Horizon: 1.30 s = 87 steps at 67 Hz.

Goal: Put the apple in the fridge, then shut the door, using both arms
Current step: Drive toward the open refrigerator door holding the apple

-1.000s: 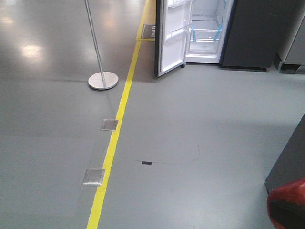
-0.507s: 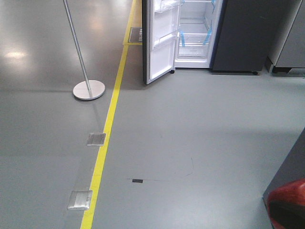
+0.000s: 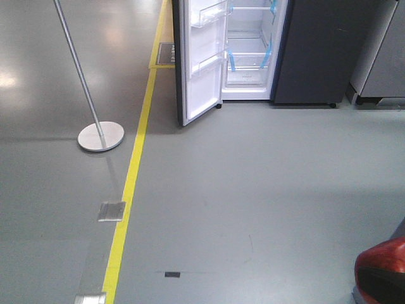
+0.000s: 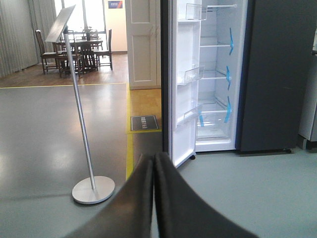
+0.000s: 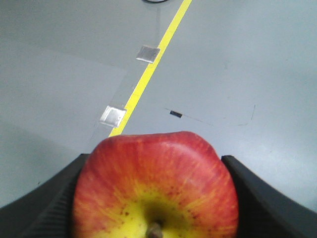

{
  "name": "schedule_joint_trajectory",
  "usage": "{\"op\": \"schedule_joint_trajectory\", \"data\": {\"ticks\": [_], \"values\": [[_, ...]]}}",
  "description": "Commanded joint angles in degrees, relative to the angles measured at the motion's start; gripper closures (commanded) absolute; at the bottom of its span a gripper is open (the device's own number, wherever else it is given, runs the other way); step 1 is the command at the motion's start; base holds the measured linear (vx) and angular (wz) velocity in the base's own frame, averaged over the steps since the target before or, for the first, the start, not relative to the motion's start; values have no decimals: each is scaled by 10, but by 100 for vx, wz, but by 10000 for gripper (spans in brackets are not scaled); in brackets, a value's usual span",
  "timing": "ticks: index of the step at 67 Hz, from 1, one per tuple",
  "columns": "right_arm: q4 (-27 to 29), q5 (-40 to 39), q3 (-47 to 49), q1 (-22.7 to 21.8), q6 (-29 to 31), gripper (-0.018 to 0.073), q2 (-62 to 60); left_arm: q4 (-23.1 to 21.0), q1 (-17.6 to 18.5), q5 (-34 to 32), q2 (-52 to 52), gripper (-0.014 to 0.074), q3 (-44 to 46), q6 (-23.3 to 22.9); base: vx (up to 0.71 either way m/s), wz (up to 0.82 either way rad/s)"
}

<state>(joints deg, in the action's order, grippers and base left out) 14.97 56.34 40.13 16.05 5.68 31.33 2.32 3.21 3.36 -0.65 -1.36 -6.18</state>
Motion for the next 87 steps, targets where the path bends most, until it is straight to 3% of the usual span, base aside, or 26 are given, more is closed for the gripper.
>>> {"op": "schedule_joint_trajectory", "data": {"ticks": [1, 87], "values": [[7, -36, 16, 0, 5, 427, 2, -2, -2, -39, -8, 603, 9, 0, 34, -6], [7, -36, 16, 0, 5, 427, 2, -2, -2, -39, -8, 603, 9, 0, 33, 0]]}}
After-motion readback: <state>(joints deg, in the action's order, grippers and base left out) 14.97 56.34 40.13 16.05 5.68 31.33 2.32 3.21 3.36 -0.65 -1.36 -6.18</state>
